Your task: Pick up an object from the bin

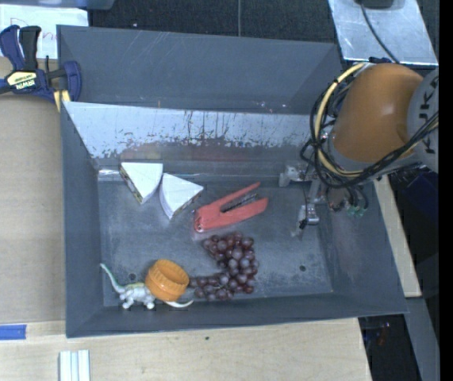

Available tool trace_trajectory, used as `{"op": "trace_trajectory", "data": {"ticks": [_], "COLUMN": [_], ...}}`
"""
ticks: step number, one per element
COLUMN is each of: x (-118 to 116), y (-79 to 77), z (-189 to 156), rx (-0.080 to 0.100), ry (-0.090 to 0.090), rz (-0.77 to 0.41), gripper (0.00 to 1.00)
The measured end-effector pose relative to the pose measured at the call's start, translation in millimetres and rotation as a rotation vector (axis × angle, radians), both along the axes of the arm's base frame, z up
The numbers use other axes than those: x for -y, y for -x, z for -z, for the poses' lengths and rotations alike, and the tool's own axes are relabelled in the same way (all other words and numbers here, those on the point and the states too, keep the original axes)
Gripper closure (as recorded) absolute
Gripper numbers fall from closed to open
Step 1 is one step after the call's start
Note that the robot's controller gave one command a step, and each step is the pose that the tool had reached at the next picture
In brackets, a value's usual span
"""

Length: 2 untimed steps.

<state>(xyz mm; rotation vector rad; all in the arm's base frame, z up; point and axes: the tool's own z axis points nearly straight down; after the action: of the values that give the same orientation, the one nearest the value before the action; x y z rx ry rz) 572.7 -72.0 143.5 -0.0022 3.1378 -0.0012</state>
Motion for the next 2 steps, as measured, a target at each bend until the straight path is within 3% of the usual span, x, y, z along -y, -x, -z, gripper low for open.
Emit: {"op": "trace_trajectory", "data": {"ticks": [1, 2], "x": [0, -45], "y": [0.0, 11.9], "z": [0, 20], "rx": [0.0, 0.004], "ry": [0.0, 0.001], "rz": [0.0, 0.0], "gripper": [0.0, 0.0]}}
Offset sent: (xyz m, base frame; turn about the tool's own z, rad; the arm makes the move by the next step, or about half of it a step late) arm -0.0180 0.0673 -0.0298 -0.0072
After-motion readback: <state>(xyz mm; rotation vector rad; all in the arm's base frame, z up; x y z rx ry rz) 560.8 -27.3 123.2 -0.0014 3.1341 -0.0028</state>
